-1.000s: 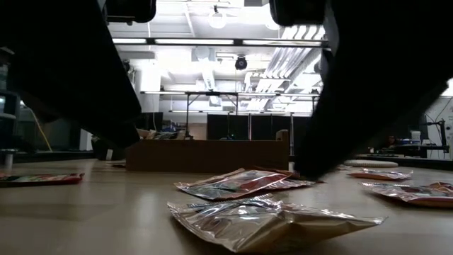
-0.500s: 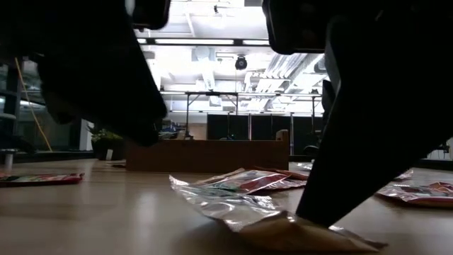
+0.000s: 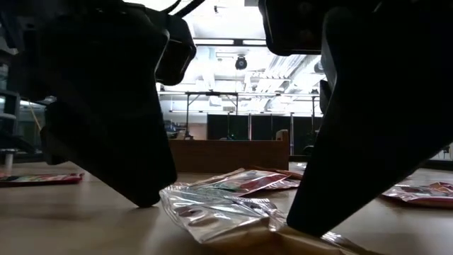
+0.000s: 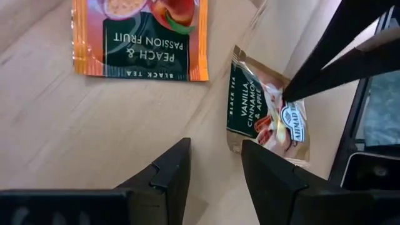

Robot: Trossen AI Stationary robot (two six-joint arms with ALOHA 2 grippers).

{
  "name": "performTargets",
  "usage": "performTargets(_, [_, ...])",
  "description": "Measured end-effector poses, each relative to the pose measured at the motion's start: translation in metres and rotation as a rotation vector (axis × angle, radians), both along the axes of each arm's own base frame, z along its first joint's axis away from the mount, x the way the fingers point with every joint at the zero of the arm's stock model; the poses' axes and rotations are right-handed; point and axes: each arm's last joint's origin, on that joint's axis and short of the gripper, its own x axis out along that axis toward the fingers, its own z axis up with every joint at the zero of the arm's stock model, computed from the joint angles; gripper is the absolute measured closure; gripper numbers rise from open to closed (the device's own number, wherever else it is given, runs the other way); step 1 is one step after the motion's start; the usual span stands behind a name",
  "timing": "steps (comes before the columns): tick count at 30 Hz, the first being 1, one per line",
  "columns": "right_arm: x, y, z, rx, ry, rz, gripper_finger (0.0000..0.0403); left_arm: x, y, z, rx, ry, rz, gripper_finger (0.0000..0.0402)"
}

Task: Pick & Place Tea
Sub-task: Put the brown tea bag into the left section of the brown wooden organizer

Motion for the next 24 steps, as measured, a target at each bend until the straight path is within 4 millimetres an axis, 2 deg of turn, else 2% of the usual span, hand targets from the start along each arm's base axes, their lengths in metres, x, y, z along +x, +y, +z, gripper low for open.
performTargets(6, [0.000, 0.000, 0.000, -0.003, -0.001, 0.003, 0.0403, 0.007, 0.007, 0.000, -0.038, 0.002, 0.001, 0.0257])
performTargets(11, [0.000, 0.000, 0.000, -0.003, -0.001, 0.003, 0.0403, 0.016, 0.012, 0.002, -0.168, -0.004, -0.062, 0.0257])
performTargets(15, [0.000, 0.000, 0.000, -0.005, -0.002, 0.006, 0.0403, 0.024, 0.015, -0.007, -0.210, -0.009, -0.055, 0.0257])
performTargets(19, [0.000, 0.000, 0.000, -0.006, -0.003, 0.010, 0.0403, 0.026, 0.016, -0.007, -0.226, -0.011, -0.060, 0.0259])
performTargets(22, [0.000, 0.000, 0.000, -0.005, -0.002, 0.011, 0.0403, 0.026, 0.016, -0.007, -0.222, -0.007, -0.055, 0.0280])
performTargets(24, [0.000, 0.000, 0.000, -0.005, -0.002, 0.011, 0.0403, 0.025, 0.017, -0.008, -0.206, -0.004, -0.047, 0.0310])
